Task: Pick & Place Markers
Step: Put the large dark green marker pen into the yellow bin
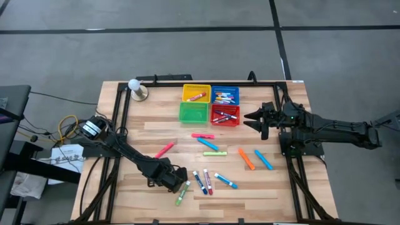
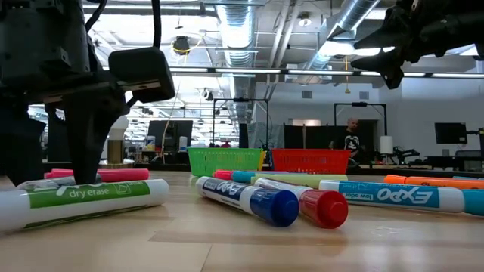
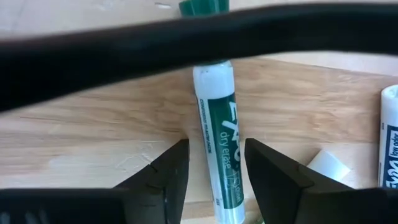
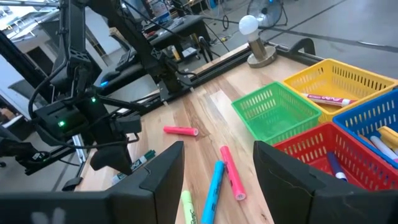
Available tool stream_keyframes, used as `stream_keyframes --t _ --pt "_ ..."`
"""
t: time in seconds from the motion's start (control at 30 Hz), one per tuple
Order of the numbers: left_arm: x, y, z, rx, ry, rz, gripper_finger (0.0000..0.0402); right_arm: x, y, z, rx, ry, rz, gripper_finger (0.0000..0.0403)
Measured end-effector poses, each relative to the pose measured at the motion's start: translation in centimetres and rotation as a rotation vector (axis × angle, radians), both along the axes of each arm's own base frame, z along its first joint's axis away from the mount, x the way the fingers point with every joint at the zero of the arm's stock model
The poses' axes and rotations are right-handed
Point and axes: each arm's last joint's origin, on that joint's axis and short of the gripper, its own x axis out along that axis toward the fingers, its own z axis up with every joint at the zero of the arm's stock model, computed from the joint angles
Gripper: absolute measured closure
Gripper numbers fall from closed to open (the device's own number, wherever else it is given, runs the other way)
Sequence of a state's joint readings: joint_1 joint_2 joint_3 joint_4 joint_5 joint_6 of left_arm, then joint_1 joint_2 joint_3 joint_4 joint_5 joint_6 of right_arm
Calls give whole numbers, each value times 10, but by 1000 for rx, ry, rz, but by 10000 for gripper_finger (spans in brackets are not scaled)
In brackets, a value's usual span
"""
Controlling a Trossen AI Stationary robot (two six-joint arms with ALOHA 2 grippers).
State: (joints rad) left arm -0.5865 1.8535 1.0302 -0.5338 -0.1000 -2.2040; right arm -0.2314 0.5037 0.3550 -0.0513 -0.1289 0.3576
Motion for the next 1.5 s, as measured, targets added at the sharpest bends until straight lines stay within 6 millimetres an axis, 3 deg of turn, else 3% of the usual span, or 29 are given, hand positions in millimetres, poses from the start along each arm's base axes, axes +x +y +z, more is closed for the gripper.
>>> stream_keyframes --t 0.13,0.4,0.73,1.1,1.3,1.5 --pt "1 2 0 -3 6 5 258 0 0 0 0 0 0 222" --pt "5 11 2 50 -18 -22 336 0 0 0 -1 0 0 221" --pt "5 22 17 68 -51 -92 321 0 0 0 -2 0 1 219" --pt "-1 50 93 43 -306 -231 326 0 0 0 -2 1 1 222" --pt "-14 80 141 180 -494 -428 328 0 0 0 -2 1 1 220" --pt "-27 109 174 325 -625 -543 328 0 0 0 0 0 1 222"
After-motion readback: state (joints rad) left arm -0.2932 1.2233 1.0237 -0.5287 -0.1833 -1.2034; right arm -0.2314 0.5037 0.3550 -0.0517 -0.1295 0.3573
